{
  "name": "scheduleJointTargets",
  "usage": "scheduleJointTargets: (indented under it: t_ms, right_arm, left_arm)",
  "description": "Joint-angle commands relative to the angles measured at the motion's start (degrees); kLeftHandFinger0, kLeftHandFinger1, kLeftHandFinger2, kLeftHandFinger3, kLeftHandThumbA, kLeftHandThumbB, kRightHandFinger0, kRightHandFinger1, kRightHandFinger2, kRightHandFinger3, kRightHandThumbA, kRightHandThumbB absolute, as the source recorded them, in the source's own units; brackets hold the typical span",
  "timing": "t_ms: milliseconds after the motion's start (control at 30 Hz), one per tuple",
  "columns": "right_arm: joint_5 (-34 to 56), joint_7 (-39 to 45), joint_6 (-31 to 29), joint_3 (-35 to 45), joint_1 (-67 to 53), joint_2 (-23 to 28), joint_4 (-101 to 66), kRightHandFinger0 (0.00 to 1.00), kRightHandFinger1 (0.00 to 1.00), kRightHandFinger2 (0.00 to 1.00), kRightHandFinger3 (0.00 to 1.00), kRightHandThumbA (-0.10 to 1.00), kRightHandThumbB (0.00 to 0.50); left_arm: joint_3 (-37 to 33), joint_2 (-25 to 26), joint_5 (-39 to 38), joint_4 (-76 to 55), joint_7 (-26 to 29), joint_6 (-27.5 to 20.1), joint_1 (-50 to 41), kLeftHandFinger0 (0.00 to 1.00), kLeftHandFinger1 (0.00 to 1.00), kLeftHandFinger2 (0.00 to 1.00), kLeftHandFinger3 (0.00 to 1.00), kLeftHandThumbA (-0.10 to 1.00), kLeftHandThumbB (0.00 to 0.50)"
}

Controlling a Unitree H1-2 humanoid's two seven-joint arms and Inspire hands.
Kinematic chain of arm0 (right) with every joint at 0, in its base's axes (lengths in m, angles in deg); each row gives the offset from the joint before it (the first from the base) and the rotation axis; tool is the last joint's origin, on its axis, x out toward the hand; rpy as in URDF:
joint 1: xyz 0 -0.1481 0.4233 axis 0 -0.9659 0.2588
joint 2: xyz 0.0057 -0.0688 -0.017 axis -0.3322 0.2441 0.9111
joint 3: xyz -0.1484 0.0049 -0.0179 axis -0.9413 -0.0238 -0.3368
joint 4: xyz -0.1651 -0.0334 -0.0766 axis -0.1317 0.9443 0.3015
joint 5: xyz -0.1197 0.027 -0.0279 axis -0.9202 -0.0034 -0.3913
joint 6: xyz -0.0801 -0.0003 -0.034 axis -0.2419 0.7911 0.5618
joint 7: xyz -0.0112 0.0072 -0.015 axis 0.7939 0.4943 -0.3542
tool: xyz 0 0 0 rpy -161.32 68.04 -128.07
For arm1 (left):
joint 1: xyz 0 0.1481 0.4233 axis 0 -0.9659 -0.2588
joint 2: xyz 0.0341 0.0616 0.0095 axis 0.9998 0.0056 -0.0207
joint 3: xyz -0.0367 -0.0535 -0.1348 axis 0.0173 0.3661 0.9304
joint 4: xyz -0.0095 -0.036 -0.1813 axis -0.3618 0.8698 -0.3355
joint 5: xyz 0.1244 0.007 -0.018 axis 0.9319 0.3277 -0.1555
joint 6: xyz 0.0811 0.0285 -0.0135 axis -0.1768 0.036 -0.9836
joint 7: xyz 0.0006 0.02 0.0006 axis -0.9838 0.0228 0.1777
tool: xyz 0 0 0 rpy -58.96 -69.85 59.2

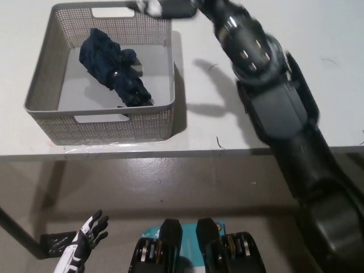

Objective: Use the right hand to pick up a umbrella on the right side and place it into a container on the lft side

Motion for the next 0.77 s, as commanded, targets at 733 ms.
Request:
scheduleJointTargets:
  t_ms: [733]
  right_arm:
    - [27.0,1.9,-17.2,4.5,-70.3,3.4,-48.3,1.00,1.00,1.00,1.00,0.92,0.317]
  left_arm:
    - [2.0,1.2,-0.2,2.8,0.3,-2.3,-2.0,1.00,1.00,1.00,1.00,1.00,0.020]
